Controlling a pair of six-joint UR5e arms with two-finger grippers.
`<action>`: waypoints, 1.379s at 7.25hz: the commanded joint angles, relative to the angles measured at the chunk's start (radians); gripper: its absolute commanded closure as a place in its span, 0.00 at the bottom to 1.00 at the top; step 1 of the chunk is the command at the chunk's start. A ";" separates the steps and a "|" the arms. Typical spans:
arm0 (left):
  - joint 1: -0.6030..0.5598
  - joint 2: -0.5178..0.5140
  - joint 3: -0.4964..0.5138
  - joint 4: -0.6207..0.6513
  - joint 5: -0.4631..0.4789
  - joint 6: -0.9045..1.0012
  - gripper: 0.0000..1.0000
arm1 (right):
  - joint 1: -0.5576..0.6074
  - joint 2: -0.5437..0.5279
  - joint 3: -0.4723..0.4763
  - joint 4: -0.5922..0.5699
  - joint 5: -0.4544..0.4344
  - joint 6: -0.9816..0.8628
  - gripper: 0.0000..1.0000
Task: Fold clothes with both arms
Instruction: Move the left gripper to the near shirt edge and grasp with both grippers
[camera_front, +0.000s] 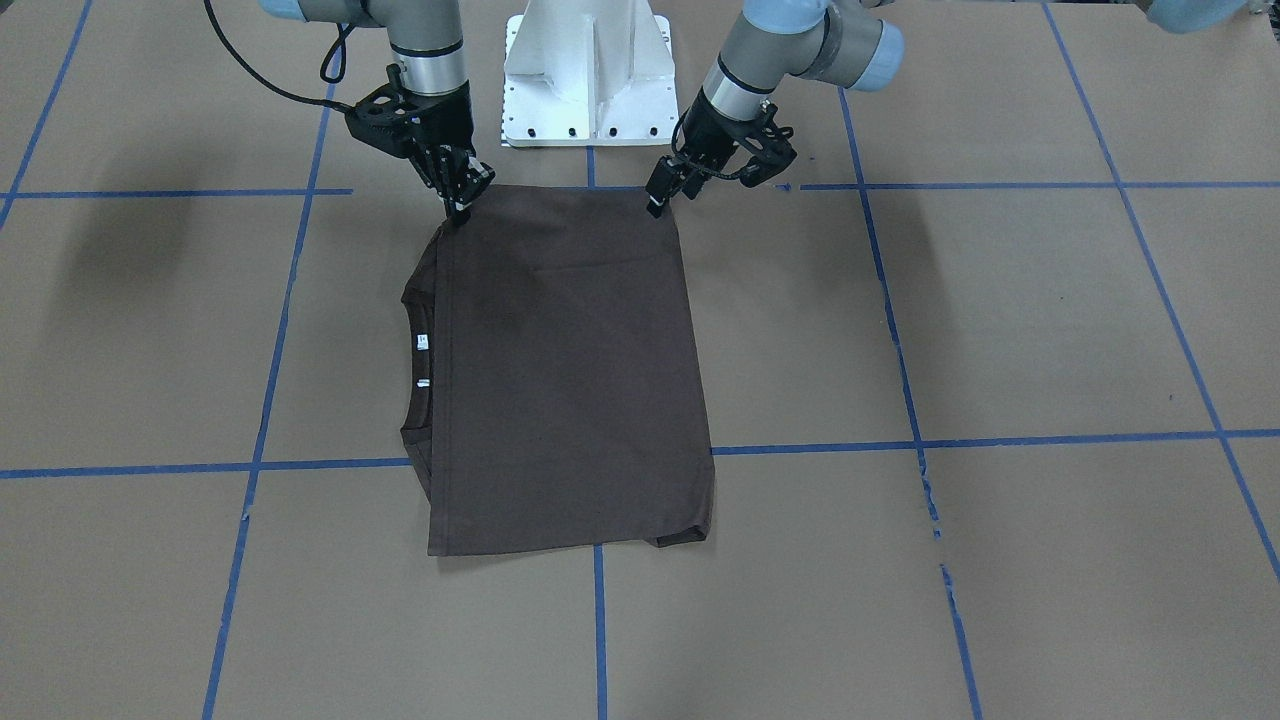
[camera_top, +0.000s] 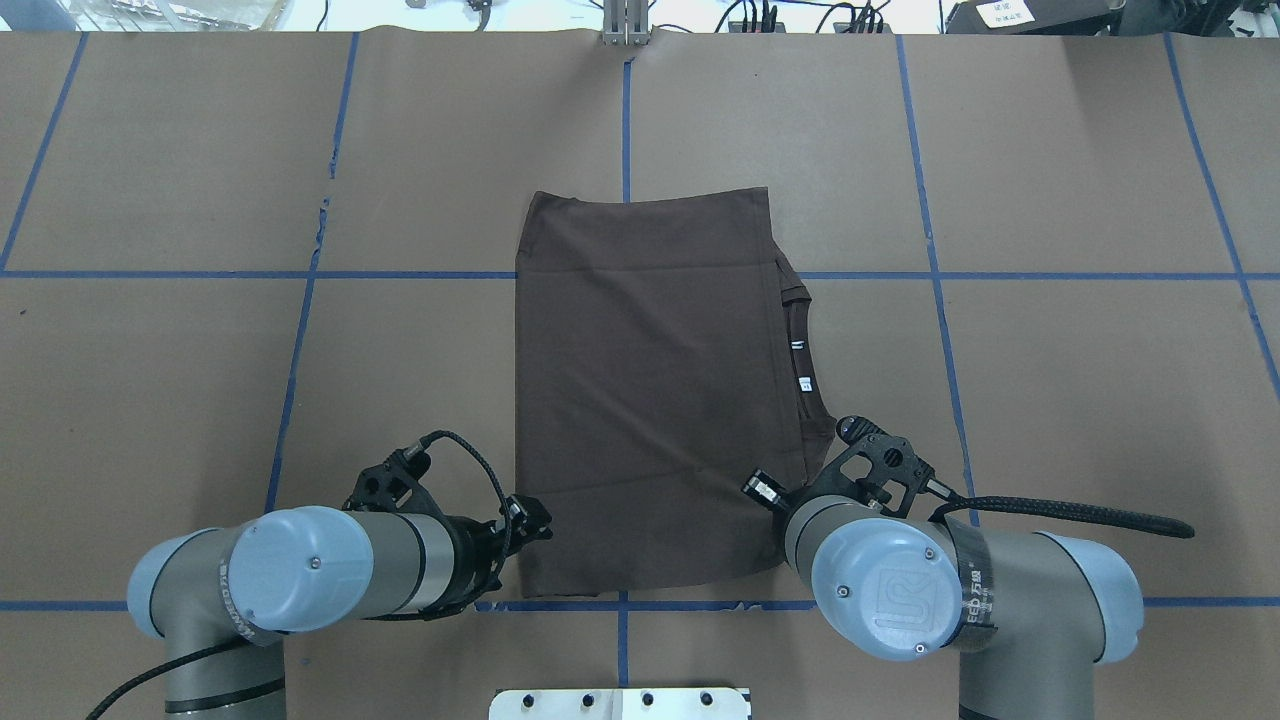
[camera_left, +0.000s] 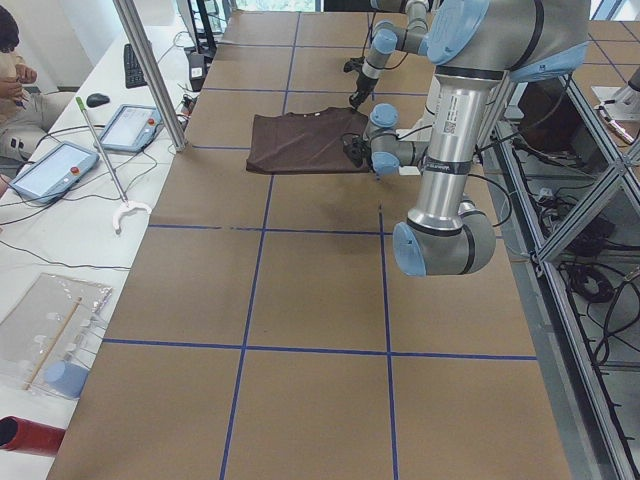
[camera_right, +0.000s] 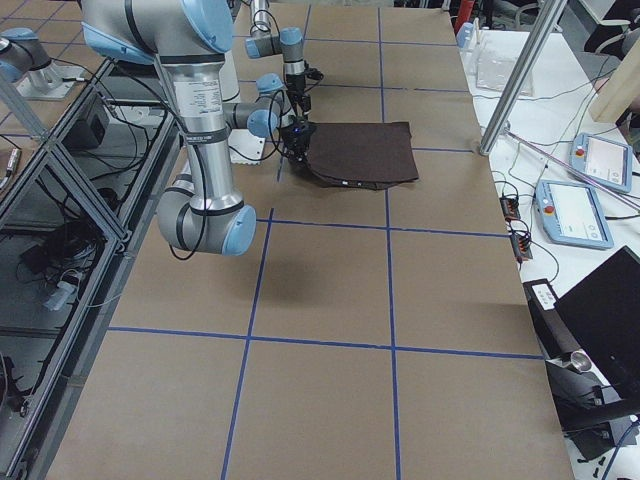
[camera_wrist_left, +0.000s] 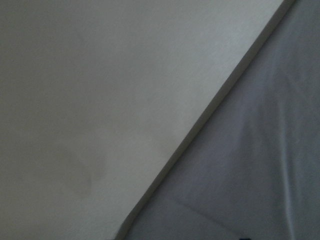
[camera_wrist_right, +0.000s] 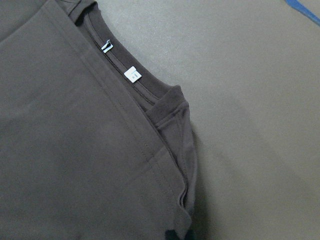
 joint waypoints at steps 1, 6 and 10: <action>0.019 -0.008 0.013 0.000 -0.001 -0.001 0.50 | 0.001 -0.003 0.000 0.000 0.000 -0.001 1.00; 0.022 -0.017 0.027 -0.001 -0.013 0.014 1.00 | 0.001 0.002 0.003 0.000 0.002 -0.003 1.00; 0.016 0.013 -0.175 0.003 -0.062 -0.001 1.00 | -0.002 -0.051 0.105 0.000 0.019 0.000 1.00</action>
